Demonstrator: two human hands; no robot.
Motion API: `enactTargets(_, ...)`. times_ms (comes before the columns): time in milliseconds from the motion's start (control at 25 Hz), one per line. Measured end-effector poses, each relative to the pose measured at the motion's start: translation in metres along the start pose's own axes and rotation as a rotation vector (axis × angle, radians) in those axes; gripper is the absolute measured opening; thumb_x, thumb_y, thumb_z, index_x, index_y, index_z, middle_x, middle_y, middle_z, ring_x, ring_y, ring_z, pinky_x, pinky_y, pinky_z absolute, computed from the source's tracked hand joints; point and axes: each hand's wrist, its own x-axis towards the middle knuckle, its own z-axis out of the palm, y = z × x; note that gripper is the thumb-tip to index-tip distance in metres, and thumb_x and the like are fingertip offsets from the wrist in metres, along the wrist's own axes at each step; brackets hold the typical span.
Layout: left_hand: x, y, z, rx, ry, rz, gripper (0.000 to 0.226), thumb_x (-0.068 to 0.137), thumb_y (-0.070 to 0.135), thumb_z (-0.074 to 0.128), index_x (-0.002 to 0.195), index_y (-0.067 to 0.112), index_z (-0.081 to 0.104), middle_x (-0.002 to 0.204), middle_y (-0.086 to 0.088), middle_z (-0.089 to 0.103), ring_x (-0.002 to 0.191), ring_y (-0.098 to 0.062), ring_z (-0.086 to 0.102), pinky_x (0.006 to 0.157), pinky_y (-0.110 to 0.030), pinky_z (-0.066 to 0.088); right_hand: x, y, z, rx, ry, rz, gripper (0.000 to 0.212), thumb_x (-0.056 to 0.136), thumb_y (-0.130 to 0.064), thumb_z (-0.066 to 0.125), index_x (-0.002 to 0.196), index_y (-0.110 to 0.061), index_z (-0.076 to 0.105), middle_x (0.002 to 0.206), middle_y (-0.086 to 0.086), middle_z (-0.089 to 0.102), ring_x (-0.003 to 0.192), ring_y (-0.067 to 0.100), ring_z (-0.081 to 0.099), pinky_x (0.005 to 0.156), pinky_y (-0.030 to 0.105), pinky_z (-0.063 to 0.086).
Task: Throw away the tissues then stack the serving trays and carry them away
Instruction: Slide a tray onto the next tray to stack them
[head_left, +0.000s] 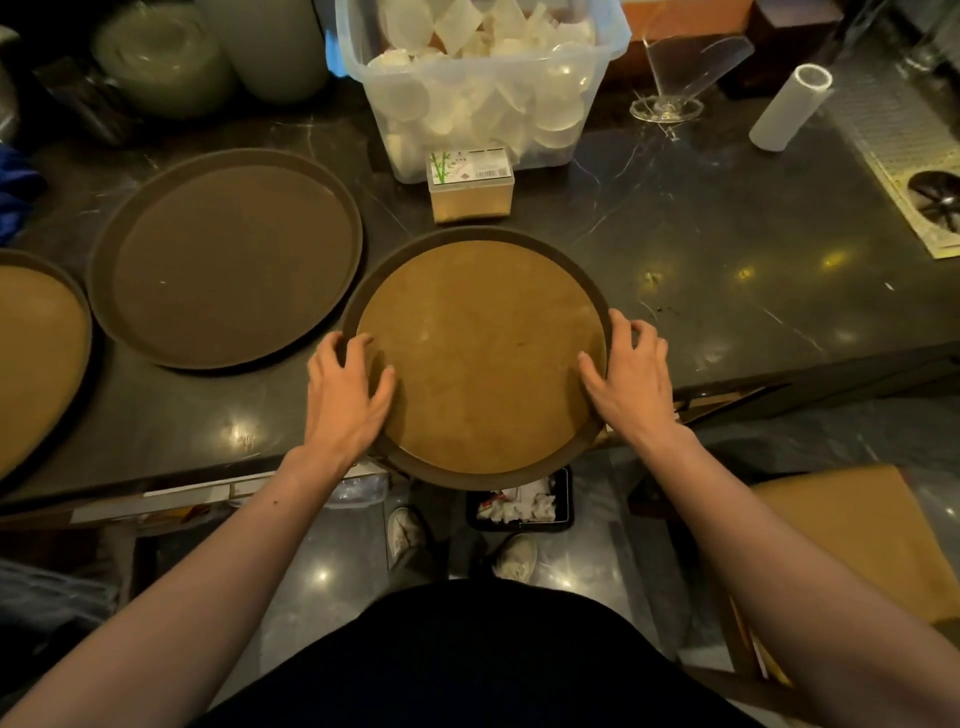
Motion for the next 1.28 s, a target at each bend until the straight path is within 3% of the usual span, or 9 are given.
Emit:
enactTargets(160,0.009,-0.004,-0.002,-0.050,-0.039,-0.028,0.052,0.095,0.039,0.055,0.140,0.019,0.039,0.154,-0.016,0.021,0.139,-0.040,0.027,0.108,-0.055,0.037,-0.001,-0.004,0.007,0.077,-0.015,0.089,0.071,0.094,-0.044,0.055,0.151,-0.015,0.023,0.145,0.018,0.033,0.131,0.035,0.034,0.099,0.046,0.041)
enactTargets(360,0.020,-0.008,-0.001,-0.106,-0.055,-0.062,0.056,0.094,0.044,0.057,0.143,0.023,0.037,0.146,-0.019,0.029,0.135,-0.039,0.029,0.104,-0.054,0.039,-0.002,-0.004,0.013,0.090,-0.035,0.210,0.079,0.093,-0.051,0.054,0.152,-0.013,0.017,0.139,0.016,0.035,0.122,0.035,0.049,0.091,0.047,0.047)
enactTargets(640,0.023,0.002,0.003,-0.200,-0.019,-0.125,0.076,0.086,0.045,0.068,0.146,0.024,0.028,0.134,-0.019,0.032,0.126,-0.037,0.035,0.101,-0.052,0.040,-0.004,-0.005,0.010,0.243,0.010,0.290,0.078,0.090,-0.055,0.059,0.147,-0.012,0.028,0.138,0.014,0.038,0.119,0.035,0.050,0.094,0.045,0.044)
enactTargets(800,0.016,0.005,0.005,-0.233,0.010,-0.217,0.097,0.083,0.049,0.071,0.154,0.011,0.015,0.135,-0.022,0.033,0.127,-0.039,0.037,0.104,-0.050,0.037,-0.017,-0.002,0.006,0.364,0.100,0.284,0.069,0.088,-0.046,0.067,0.139,-0.012,0.037,0.132,0.011,0.041,0.118,0.026,0.048,0.092,0.033,0.039)
enactTargets(1000,-0.007,0.005,-0.002,-0.295,0.063,-0.221,0.093,0.082,0.047,0.073,0.151,0.010,0.023,0.133,-0.019,0.033,0.127,-0.037,0.038,0.108,-0.046,0.036,-0.026,-0.004,-0.004,0.429,0.170,0.216,0.067,0.085,-0.044,0.071,0.137,-0.013,0.042,0.128,0.008,0.043,0.110,0.016,0.047,0.093,0.031,0.043)
enactTargets(1280,-0.042,-0.013,-0.043,-0.339,0.274,-0.271,0.097,0.078,0.046,0.076,0.152,0.009,0.024,0.137,-0.020,0.033,0.126,-0.036,0.040,0.109,-0.040,0.034,-0.028,-0.047,-0.010,0.466,0.194,0.080,0.064,0.084,-0.041,0.074,0.135,-0.013,0.046,0.124,0.006,0.045,0.104,0.009,0.044,0.090,0.025,0.041)
